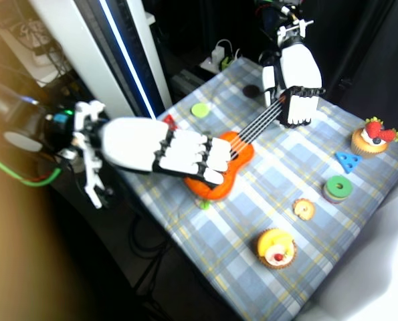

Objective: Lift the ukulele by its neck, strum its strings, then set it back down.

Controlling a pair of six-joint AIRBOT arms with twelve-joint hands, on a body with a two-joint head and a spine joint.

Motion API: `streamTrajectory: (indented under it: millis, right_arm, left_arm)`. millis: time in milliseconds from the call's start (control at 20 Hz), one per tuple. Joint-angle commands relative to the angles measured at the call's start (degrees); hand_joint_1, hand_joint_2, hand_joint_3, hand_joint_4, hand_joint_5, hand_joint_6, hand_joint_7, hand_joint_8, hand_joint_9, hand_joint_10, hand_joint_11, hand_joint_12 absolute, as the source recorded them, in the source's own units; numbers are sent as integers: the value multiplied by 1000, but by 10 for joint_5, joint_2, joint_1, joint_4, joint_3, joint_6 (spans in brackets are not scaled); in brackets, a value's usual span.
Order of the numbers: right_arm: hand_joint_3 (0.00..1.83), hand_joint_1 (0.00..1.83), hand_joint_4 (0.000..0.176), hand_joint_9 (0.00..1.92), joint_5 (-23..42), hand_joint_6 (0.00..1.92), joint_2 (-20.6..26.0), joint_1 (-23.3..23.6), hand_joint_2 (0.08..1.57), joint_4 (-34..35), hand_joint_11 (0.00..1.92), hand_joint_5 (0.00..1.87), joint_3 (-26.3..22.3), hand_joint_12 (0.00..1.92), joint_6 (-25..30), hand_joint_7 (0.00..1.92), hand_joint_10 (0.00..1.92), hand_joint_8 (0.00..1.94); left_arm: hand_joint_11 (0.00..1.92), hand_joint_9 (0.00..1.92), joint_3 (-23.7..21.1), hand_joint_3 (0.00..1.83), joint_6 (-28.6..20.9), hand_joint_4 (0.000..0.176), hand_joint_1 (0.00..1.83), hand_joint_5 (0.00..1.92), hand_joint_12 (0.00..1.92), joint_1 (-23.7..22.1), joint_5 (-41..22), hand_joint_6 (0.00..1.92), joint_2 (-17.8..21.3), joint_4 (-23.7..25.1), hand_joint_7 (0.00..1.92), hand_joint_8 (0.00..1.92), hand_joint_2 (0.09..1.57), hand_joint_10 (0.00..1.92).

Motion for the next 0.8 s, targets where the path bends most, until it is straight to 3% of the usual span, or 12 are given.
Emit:
streamTrajectory:
  millis: [0, 100, 150, 200, 250, 300, 400, 450, 500, 600, 650, 750]
  right_arm:
    - [0, 230, 0, 0, 45, 0, -2, 10, 1235, -3, 0, 0, 5, 1, 5, 0, 0, 0]
    - [16, 197, 0, 0, 28, 0, -8, 14, 1280, -12, 0, 0, 10, 0, 9, 0, 0, 0]
    - [30, 309, 0, 0, 25, 0, -8, 15, 1331, -15, 0, 0, 10, 0, 9, 0, 0, 0]
    - [0, 419, 0, 60, 25, 0, -8, 15, 1379, -16, 0, 0, 9, 355, 11, 41, 13, 0]
    - [0, 451, 0, 69, 25, 2, -7, 16, 1387, -22, 0, 7, 9, 446, 17, 48, 13, 0]
    - [0, 379, 0, 82, 26, 19, -4, 17, 1396, -26, 0, 54, 6, 456, 18, 81, 17, 11]
    - [0, 390, 0, 115, 34, 26, 7, 18, 1374, -33, 0, 118, -3, 461, 18, 136, 30, 9]
    - [0, 491, 0, 245, 41, 52, 15, 18, 1343, -36, 0, 199, -10, 1082, 19, 259, 105, 36]
    - [0, 577, 0, 316, 47, 150, 22, 18, 1329, -39, 0, 308, -16, 1387, 19, 400, 272, 31]
    - [0, 580, 0, 246, 64, 336, 42, 18, 1318, -50, 0, 320, -29, 1613, 26, 508, 633, 25]
    - [0, 637, 0, 368, 71, 380, 47, 18, 1315, -53, 96, 387, -32, 1781, 30, 662, 934, 99]
    - [0, 609, 0, 481, 92, 419, 57, 18, 1301, -68, 243, 569, -35, 1816, 60, 817, 1034, 179]
  left_arm:
    - [535, 636, -3, 0, -6, 0, 894, 465, 1921, -7, -67, 1786, 2, 5, 586, 1816, 1442, 1917]
    - [512, 633, -4, 3, -8, 0, 823, 435, 1921, -7, -72, 1839, 4, 6, 550, 1882, 1464, 1921]
    - [494, 624, -5, 3, -9, 0, 806, 429, 1921, -7, -73, 1850, 4, 6, 537, 1897, 1469, 1921]
    - [465, 611, -6, 4, -10, 0, 783, 417, 1921, -7, -74, 1870, 6, 7, 524, 1898, 1478, 1921]
    - [467, 609, -7, 5, -10, 0, 775, 407, 1921, -6, -76, 1885, 7, 9, 515, 1911, 1485, 1921]
    - [477, 608, -8, 2, -11, 0, 916, 349, 1921, -5, -79, 1858, 8, 9, 512, 1912, 1479, 1921]
    - [475, 589, -10, 6, -13, 0, 791, 382, 1921, -5, -83, 1889, 11, 10, 492, 1915, 1492, 1921]
    - [474, 584, -10, 6, -13, 0, 761, 387, 1921, -5, -83, 1902, 12, 10, 489, 1913, 1498, 1921]
    - [481, 585, -10, 5, -13, 0, 760, 387, 1921, -5, -83, 1905, 13, 10, 498, 1912, 1500, 1921]
    - [439, 562, -10, 0, -14, 0, 951, 339, 1921, -4, -85, 1829, 13, 9, 514, 1921, 1478, 1921]
    - [463, 578, -10, 0, -14, 0, 973, 358, 1921, -4, -85, 1790, 13, 9, 524, 1921, 1469, 1921]
    - [482, 607, -10, 15, -14, 0, 957, 378, 1921, -2, -85, 1785, 13, 9, 538, 1910, 1454, 1921]
